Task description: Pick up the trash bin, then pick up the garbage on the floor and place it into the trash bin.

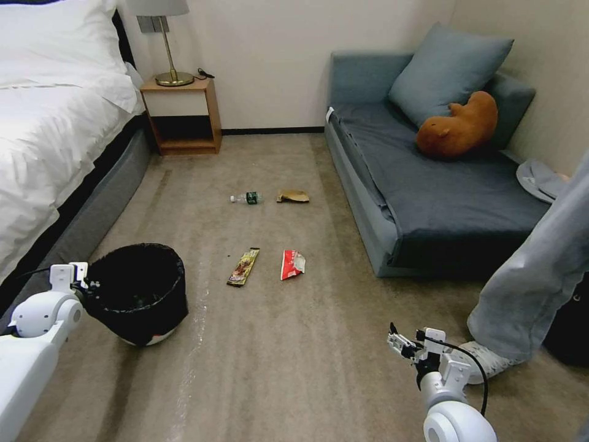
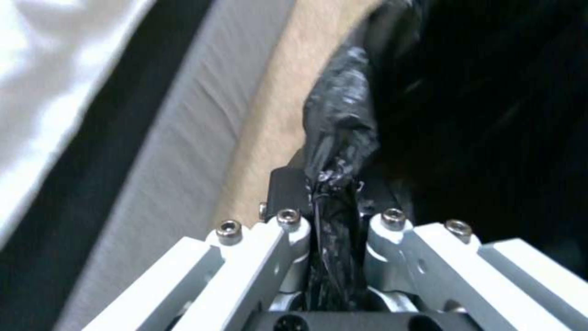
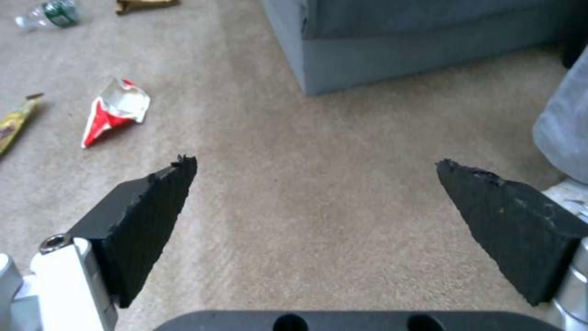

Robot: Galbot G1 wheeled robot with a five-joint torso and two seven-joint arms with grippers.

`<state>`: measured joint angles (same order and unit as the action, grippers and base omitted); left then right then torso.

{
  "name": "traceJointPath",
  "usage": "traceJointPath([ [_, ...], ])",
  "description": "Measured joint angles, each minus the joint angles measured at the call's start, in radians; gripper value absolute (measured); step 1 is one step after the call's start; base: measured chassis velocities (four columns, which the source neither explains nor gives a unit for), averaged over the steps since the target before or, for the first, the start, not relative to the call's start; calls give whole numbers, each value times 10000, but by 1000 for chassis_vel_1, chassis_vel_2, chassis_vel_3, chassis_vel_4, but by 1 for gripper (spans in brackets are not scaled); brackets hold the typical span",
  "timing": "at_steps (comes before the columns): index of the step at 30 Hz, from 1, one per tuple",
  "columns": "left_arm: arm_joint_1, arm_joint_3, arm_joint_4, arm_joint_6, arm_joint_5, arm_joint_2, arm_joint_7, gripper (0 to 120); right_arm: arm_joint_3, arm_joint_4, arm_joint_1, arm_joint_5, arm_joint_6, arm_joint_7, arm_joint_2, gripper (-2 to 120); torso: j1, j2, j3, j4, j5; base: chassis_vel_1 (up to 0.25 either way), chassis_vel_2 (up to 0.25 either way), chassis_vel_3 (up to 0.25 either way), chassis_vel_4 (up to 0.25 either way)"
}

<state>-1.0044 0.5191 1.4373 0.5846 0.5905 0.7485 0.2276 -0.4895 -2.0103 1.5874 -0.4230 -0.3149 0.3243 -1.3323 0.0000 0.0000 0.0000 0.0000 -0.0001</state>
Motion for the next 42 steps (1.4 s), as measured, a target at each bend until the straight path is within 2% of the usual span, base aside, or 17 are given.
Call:
traceJointPath([
  [5,-183,425,648,-224,-498,-241,-44,6,31,-132,22,-26,81,-187,-18,100,0,0,0,3,4,0,0,0,0],
  [15,-717,1191,1655,-542,-1278,-337,-157,5,22,-416,-28,0,265,-547,135,100,0,0,0,1,1,0,0,0,0],
  [21,-936,1474,1933,-604,-1353,-383,-176,5,20,-538,-30,7,419,-703,182,100,0,0,0,1,1,0,0,0,0],
  [23,-1212,1797,2352,-633,-1401,-435,-202,5,10,-671,-10,50,555,-803,251,100,0,0,0,0,1,0,0,0,0],
  [27,-1426,2041,2786,-622,-1479,-459,-203,5,-20,-687,-43,79,616,-807,285,100,0,0,0,0,2,0,0,0,0],
  [42,-1720,2255,3040,-672,-1609,-435,-213,5,-41,-438,-78,30,660,-974,228,100,0,0,0,0,1,0,0,0,0],
])
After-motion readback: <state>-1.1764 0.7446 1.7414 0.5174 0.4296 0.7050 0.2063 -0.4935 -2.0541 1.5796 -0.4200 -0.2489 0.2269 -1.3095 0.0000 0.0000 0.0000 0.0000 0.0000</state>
